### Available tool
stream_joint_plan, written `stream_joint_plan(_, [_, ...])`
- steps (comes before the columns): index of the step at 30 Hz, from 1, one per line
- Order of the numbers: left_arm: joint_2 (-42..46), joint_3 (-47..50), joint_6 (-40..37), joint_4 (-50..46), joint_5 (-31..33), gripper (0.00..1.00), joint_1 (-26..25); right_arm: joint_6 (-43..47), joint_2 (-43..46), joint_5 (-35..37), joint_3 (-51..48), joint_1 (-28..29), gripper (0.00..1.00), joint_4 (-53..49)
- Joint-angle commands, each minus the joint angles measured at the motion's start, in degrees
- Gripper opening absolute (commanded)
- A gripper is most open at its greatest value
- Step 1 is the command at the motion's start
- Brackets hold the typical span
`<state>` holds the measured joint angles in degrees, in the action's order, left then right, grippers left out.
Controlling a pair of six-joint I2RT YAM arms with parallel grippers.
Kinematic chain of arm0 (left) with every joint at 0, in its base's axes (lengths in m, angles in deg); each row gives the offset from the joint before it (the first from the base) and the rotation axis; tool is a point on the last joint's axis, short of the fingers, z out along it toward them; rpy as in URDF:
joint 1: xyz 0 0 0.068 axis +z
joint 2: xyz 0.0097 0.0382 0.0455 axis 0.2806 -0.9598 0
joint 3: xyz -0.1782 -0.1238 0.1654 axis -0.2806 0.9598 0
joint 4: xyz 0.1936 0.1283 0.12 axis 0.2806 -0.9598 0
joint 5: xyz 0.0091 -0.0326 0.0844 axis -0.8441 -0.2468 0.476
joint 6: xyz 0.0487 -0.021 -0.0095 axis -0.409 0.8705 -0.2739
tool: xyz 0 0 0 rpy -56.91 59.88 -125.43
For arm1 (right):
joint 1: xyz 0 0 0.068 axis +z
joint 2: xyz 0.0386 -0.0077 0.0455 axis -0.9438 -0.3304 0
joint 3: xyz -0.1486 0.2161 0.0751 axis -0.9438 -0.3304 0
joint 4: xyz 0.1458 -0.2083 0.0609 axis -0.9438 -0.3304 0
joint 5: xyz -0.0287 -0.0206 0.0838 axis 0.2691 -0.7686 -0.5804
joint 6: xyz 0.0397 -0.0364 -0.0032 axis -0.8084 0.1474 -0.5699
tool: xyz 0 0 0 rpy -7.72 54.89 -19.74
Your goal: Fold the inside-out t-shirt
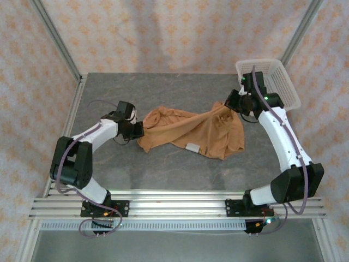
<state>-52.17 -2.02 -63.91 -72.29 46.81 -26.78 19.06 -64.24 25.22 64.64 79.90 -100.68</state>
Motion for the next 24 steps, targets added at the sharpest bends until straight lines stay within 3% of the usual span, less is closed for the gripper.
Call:
stream_joint_plan(1, [1.3,-0.8,-1.4,-2.5,0.7,0.0,0.2,-1.5,-2.1,-3.5,-2.2,-0.9,0.0,-1.9])
stream_joint_plan(6, [1.1,0.6,-0.6,-0.8,-0.2,0.0,0.1,-2.3,-11.4,-3.6,-1.0,-1.2,0.05,3.8])
stream_joint_plan(9, [0.7,0.8,-0.1,-0.2,-0.8,0.0,-0.1,-1.4,-21.7,-5.0,6.6,-1.2,0.26,4.5])
stream_joint_plan(13, [1.2,0.8,0.1,0.0,-0.7,0.0,-0.6,-0.3,-28.2,-1.7,13.0,-1.2,0.39,1.9])
stream_joint_plan(17, [1.1,1.2,0.4,0.5,-0.7,0.0,-1.0,1.5,-25.9,0.4,9.9,-0.5,0.35,2.6])
stream_joint_plan(22, [-0.2,1.0,0.3,0.8,-0.9,0.0,-1.3,3.5,-23.5,4.0,2.0,0.3,0.23,5.4])
stream_joint_plan(24, [-0.5,0.6,0.3,0.7,-0.9,0.0,-1.4,4.1,-23.8,4.2,0.0,0.3,0.24,6.4])
